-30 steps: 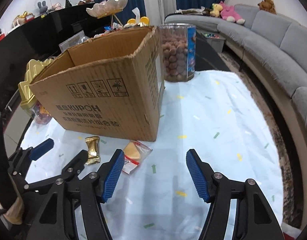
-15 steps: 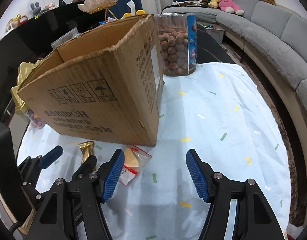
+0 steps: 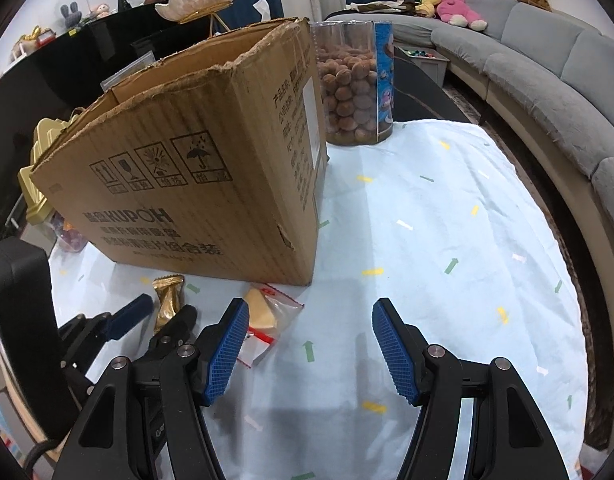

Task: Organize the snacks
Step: 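Grasp the gold foil candy with the left tool while the right tool grasps the cheese snack packet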

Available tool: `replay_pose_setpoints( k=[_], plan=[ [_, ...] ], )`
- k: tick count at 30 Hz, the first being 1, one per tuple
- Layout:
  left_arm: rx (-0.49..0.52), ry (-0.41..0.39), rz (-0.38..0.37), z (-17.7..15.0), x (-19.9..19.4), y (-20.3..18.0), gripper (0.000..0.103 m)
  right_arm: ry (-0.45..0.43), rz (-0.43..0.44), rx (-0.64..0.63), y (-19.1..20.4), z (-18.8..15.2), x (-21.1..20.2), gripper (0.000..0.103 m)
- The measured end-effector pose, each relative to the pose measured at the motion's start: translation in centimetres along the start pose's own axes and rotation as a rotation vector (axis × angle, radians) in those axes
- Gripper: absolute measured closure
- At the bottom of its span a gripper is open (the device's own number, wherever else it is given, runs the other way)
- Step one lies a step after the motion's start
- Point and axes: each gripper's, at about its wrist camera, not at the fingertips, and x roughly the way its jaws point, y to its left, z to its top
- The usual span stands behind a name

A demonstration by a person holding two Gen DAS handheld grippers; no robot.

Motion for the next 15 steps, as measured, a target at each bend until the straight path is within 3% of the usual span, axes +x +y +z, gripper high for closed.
replay_pose_setpoints(
  k=[1,8,15],
  plan=[
    [0.004,-0.004,-0.004,-0.1,0.0,0.1,0.075,0.0,0.0,-0.001,0.1,0.0,0.0,0.038],
    [-0.01,-0.022,-0.01,-2.0,-1.0,2.0,0.076,-0.002,-0.01,-0.011,1.4,-0.4,0.7,0.038],
    [0.004,-0.042,0.031,-4.0,-1.9,4.7,0.076,-0.001,-0.03,-0.016,2.9,-0.7,2.1,0.038]
  ],
)
